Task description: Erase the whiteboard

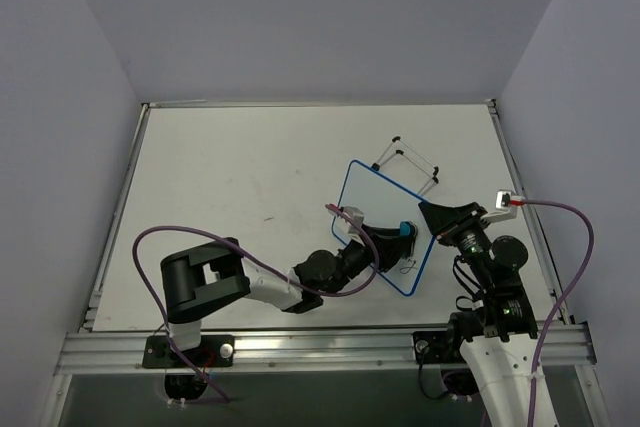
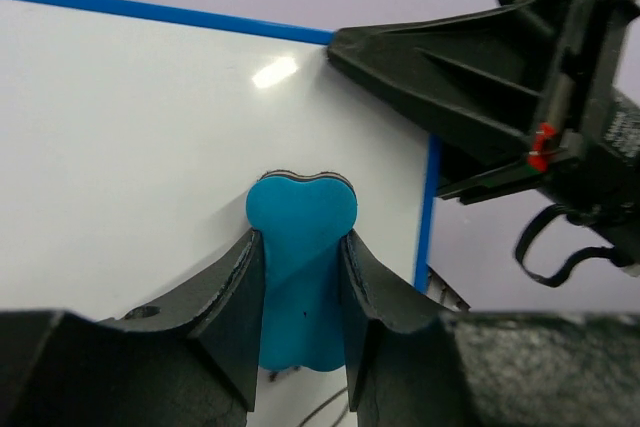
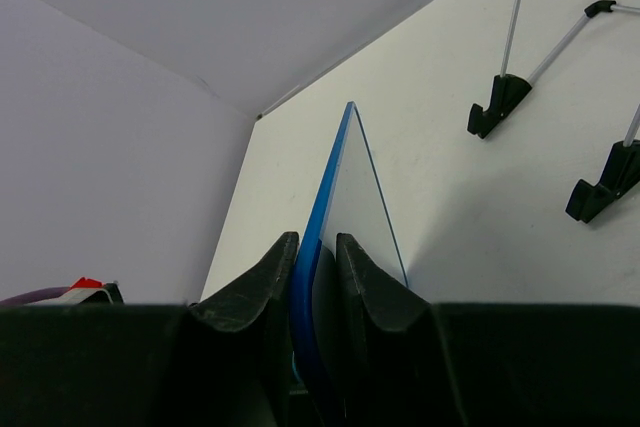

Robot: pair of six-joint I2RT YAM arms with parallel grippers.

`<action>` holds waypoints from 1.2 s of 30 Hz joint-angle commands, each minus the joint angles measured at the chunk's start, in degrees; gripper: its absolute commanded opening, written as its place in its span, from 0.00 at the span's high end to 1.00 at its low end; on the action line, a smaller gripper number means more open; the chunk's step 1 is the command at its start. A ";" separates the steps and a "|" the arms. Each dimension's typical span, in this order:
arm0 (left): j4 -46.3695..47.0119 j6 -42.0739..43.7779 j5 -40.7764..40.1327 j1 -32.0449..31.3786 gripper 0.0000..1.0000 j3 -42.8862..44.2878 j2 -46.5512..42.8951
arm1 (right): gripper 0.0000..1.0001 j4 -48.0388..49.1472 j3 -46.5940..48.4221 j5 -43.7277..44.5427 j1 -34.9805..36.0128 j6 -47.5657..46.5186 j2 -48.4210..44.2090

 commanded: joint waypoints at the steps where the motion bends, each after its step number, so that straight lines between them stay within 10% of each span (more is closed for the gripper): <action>1: -0.79 0.55 -0.97 3.13 0.98 -2.60 0.11 | 1.00 5.20 2.87 -4.32 1.03 4.45 -1.77; 36: -0.18 11.01 -1.67 -8.47 0.98 -0.05 -0.24 | 1.00 6.86 5.69 -3.70 1.38 4.09 -0.19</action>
